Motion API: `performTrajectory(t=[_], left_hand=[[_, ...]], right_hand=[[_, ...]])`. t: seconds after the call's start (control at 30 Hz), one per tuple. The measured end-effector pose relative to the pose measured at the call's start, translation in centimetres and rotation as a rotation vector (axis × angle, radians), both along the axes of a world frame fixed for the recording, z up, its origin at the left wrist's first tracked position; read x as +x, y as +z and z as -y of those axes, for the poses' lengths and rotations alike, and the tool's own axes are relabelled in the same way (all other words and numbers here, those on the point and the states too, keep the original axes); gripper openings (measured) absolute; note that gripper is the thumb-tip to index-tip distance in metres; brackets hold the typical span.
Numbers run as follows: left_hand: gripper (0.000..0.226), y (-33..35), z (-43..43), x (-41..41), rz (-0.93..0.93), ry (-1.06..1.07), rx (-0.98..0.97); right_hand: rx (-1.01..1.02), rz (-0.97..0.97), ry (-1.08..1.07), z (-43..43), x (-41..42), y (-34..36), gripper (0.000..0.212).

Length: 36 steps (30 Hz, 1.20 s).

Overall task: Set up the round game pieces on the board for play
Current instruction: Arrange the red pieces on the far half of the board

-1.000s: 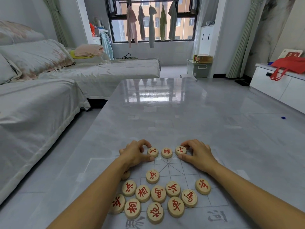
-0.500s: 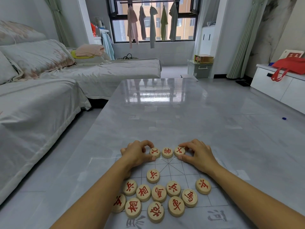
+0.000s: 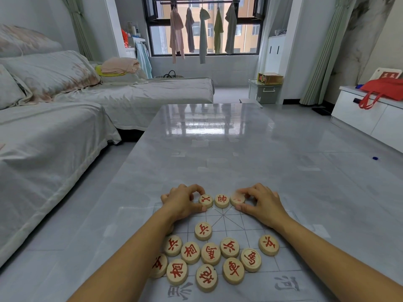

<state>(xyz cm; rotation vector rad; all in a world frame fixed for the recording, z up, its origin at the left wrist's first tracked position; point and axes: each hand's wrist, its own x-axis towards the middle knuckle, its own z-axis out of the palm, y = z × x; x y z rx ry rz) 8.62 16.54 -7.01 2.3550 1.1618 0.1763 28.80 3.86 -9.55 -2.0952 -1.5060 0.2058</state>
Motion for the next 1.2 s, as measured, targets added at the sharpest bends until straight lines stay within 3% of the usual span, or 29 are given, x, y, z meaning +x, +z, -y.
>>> performTrajectory(t=[1.2], left_hand=[[0.039,0.06,-0.17,-0.34,-0.024,-0.044,-0.004]], right_hand=[[0.005,0.009,-0.027,-0.03,-0.3,0.11,0.048]])
